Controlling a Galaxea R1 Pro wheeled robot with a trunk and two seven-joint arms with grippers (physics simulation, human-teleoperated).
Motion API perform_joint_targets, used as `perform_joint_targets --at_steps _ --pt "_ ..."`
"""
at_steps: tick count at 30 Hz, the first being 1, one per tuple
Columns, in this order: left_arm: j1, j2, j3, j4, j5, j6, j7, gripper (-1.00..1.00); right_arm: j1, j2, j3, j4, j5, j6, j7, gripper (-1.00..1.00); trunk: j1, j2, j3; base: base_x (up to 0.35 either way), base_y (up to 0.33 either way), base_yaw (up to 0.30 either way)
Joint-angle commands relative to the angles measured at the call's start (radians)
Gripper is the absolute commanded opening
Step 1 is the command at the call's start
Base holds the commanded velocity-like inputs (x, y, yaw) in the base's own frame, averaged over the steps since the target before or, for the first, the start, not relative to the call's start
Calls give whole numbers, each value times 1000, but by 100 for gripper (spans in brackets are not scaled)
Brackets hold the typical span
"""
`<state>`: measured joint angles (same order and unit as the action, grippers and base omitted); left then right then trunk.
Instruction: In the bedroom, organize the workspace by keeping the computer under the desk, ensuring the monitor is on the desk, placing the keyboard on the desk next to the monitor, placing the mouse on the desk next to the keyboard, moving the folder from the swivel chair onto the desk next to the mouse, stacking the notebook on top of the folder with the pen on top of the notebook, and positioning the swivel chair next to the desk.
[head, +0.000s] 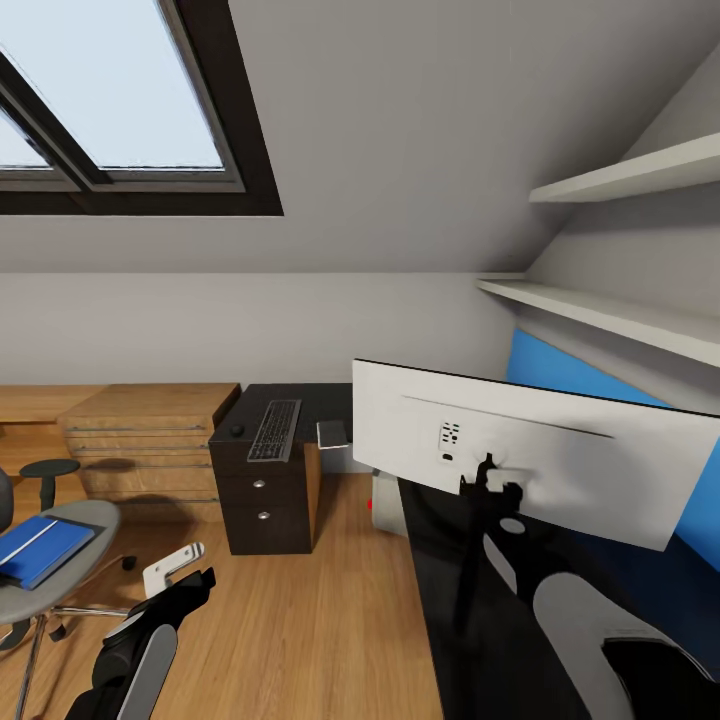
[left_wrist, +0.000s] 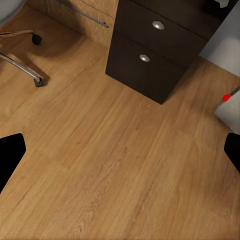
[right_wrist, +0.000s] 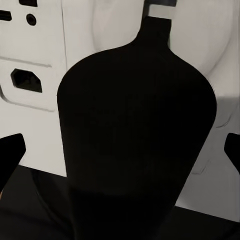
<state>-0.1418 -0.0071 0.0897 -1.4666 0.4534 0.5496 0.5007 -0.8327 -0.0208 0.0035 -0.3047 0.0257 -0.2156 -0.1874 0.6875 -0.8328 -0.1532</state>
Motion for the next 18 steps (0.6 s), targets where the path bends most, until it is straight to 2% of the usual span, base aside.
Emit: perform_joint_targets --at_steps 1,6,7,18 --pt "-1 -1 1 -1 11 3 7 100 -3 0 0 3 2 -3 -3 100 0 -1 -2 0 0 0" --pt "-1 -1 1 -1 11 3 7 100 -8 -2 0 14 1 -2 -3 100 0 -1 -2 0 0 0" --pt "-1 -1 1 -1 11 3 7 100 -8 -2 0 15 1 -2 -3 -100 0 -1 -2 0 0 0" --pt "-1 -1 1 -1 9 3 7 100 -9 -5 -6 20 -2 -5 -3 -100 0 -1 -2 0 0 0"
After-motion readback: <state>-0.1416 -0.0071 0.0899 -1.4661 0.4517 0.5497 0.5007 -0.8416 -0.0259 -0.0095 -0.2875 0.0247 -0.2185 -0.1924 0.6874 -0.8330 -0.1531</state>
